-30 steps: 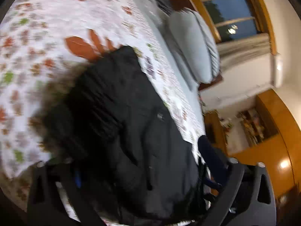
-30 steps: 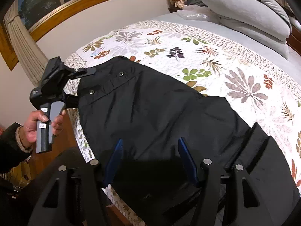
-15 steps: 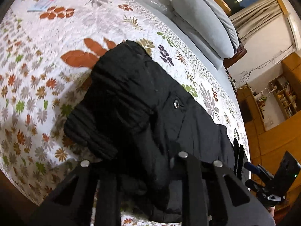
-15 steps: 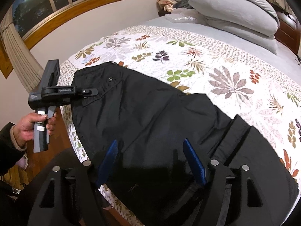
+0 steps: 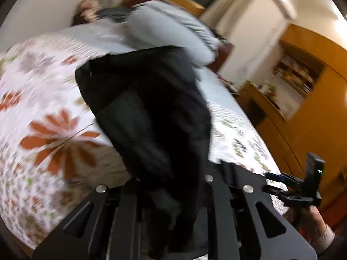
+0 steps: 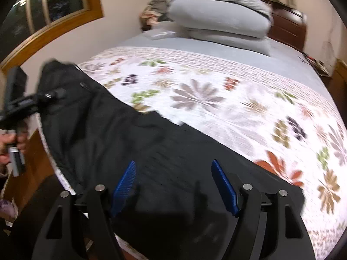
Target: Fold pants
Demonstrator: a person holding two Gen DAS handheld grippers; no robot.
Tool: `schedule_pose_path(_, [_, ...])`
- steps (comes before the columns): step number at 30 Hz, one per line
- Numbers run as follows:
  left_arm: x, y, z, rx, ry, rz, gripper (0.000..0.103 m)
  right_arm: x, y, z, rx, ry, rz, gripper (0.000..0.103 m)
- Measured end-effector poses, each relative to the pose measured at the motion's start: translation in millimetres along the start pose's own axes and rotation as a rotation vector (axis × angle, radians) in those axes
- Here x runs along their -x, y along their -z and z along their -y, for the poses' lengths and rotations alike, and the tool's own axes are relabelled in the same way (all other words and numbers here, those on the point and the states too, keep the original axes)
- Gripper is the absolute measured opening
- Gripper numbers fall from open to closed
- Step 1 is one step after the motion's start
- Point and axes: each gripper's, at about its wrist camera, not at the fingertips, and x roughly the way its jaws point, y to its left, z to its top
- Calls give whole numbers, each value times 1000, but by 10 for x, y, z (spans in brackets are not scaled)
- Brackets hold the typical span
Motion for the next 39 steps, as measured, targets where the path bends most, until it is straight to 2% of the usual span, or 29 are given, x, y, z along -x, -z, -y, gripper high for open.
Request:
schedule_pose_path(5, [-172,41,793,-167,114,-29,15,100,185,394,-69,15,-24,73])
schedule_pose_path(8, [-472,154,1299,-248,178,-81,15,198,293,614,-97,32,-21,73])
schedule_pose_path(12, [-948,320,1639,-260,228,-145,15,411,466,931,-141,78,-1,73])
schedule_pose_path(14, [-1137,423,1884,-303,243,-164,15,513,573,1108,-166,103,1,73])
schedule_pose_path(17, [-1288,516,2171,-331,301,-174,15,629,717,1347,-193,134,-1,73])
schedule_pose_path(19, [-1399,604,2440,-387,344,-186,15,681,810,1480,-206,153,-6,73])
schedule_pose_path(22, [-1704,797,2827,-462,408,-258,16,749,927,1659,-228,176,-6,73])
schedule_pose_path(25, [-2136,1113,3075,-514,405,-389,17,827,1058,1856,-259,208,-3,73])
schedule_pose_path(27, [-2372,1331,3093,-551,358,-464,19,830,1107,1947,-283,222,-10,73])
schedule_pose_path(29, [-2477,1440,3061,-596,321,-481,23,868,1138,2028,-303,211,4,73])
schedule_pose_path(31, [-2537,1412,2994,-573,297,-483,24,909,1107,2040,-316,166,34,73])
schedule_pose_path(32, [-2547,1392,2982,-582,282,-487,27,953,1061,2025,-320,123,73,73])
schedule_pose_path(34, [-2527,1417,3046,-602,288,-493,46,1006,953,1963,-308,92,123,73])
schedule_pose_path(35, [-2498,1428,3049,-609,307,-499,73,1013,877,1910,-287,51,150,73])
schedule_pose_path(36, [-2447,1428,3062,-608,341,-494,96,981,813,1866,-266,10,158,73])
schedule_pose_path(38, [-2319,1453,3073,-603,379,-458,95,808,701,1780,-234,-26,118,73])
schedule_pose_path(39, [-2268,1486,3031,-604,385,-456,95,705,661,1743,-220,-28,96,69])
